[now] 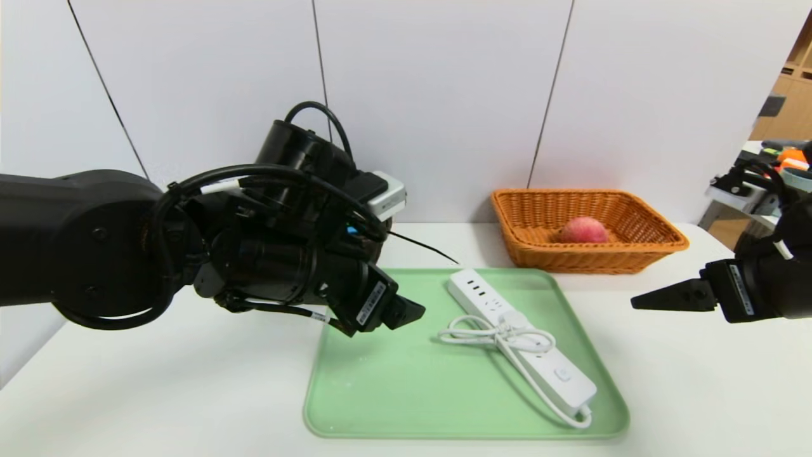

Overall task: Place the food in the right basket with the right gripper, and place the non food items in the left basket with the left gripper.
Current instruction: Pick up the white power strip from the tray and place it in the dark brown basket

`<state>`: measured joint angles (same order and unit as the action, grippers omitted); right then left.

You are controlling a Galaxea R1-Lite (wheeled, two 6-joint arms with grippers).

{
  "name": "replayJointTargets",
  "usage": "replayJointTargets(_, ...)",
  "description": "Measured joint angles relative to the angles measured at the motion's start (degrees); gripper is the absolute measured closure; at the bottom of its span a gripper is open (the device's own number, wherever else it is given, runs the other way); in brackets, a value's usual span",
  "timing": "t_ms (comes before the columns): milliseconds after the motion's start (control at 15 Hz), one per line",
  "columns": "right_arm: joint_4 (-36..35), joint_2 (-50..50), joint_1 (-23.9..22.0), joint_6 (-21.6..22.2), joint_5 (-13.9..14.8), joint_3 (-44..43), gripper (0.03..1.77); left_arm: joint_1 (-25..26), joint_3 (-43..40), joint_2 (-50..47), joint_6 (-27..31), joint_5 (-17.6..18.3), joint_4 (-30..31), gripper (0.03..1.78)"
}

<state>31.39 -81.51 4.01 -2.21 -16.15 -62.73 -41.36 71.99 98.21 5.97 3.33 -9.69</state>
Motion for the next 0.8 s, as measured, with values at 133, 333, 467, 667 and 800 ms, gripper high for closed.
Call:
replayJointTargets(133, -1.5, -1.2, 0.1, 0.2, 0.0, -0.3, 0.11, -1.5, 0.8, 1.5, 0.4, 0.1, 1.5, 0.12)
replayJointTargets(333, -1.5, -1.9, 0.3, 0.3, 0.0, -0.4, 0.11, -3.8, 1.8, 3.4, 4.1, 1.0, 4.5, 0.12)
replayJointTargets(467, -1.4, -2.0, 0.3, 0.3, 0.0, -0.5, 0.11, -4.1, 2.9, 4.7, 7.5, 4.8, 4.7, 0.12)
replayJointTargets(667, -1.3, -1.9, 0.5, 0.4, 0.0, -0.7, 0.11, -4.1, 3.7, 6.4, 11.2, 9.6, 4.9, 0.12)
replayJointTargets(800, -1.3, -1.9, 0.5, 0.4, 0.0, -0.8, 0.1, -4.1, 3.9, 7.7, 12.3, 11.0, 5.0, 0.12)
